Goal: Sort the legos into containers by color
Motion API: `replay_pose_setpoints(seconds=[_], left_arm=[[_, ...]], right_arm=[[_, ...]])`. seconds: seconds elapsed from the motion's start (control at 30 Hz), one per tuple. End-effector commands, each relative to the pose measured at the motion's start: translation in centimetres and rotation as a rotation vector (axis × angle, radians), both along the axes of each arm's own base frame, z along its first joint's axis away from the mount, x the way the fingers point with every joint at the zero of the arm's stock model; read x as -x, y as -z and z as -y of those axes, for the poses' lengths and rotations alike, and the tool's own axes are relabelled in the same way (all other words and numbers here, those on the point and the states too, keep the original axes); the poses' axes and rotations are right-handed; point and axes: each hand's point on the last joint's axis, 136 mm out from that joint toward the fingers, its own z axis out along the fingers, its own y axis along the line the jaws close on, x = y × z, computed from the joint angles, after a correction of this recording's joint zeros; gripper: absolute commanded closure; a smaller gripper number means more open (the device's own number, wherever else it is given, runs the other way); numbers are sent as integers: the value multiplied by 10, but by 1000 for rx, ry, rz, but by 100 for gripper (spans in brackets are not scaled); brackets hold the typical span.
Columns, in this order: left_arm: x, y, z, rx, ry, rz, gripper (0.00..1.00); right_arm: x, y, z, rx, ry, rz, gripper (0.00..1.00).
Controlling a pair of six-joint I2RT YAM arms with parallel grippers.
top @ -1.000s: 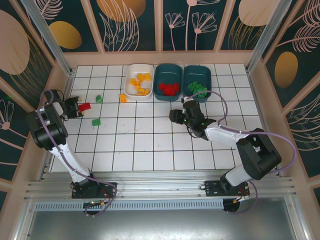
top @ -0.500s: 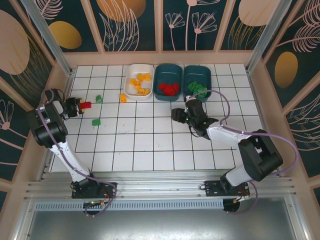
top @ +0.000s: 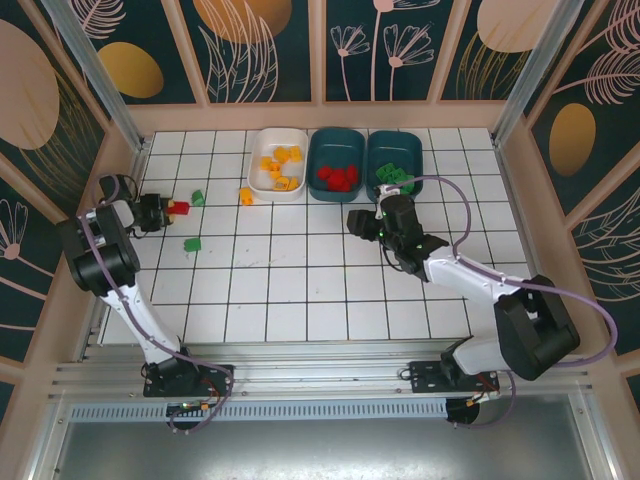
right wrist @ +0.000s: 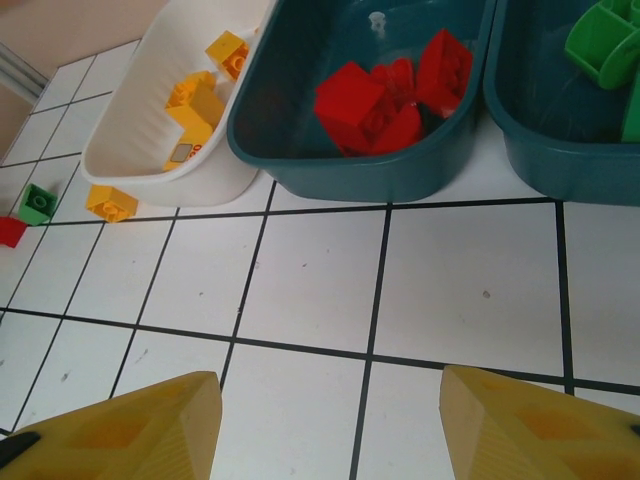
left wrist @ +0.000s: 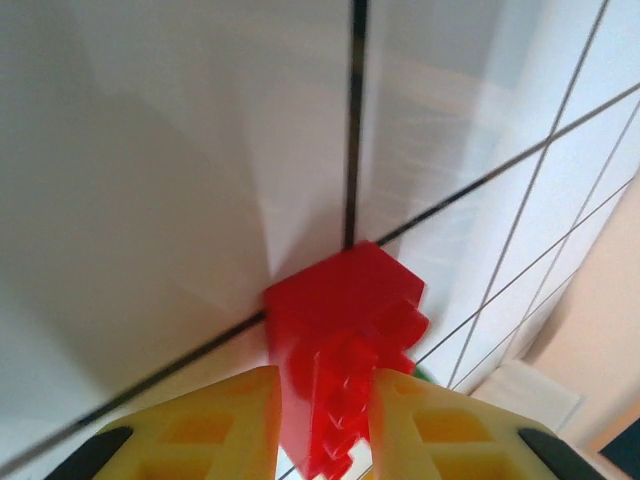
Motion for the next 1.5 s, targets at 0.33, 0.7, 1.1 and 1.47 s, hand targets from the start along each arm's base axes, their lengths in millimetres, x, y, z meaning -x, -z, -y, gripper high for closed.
replay_pose_setpoints(seconds=[0.33, 0.7, 1.1, 1.47], left_arm=[[78, 6, 77, -8, 154, -74, 71], [40, -52, 85, -255, 395, -56, 53], [64, -40, 62, -275, 217, -342, 28], [51, -22, 89, -187, 174, -500, 28]], right_arm=[[7, -25, 11, -31, 19, 60, 40], [6, -33, 9, -56, 24, 70, 40], [11, -35, 19, -50, 58, 76, 38], [14, -31, 26, -42, 89, 75, 38]])
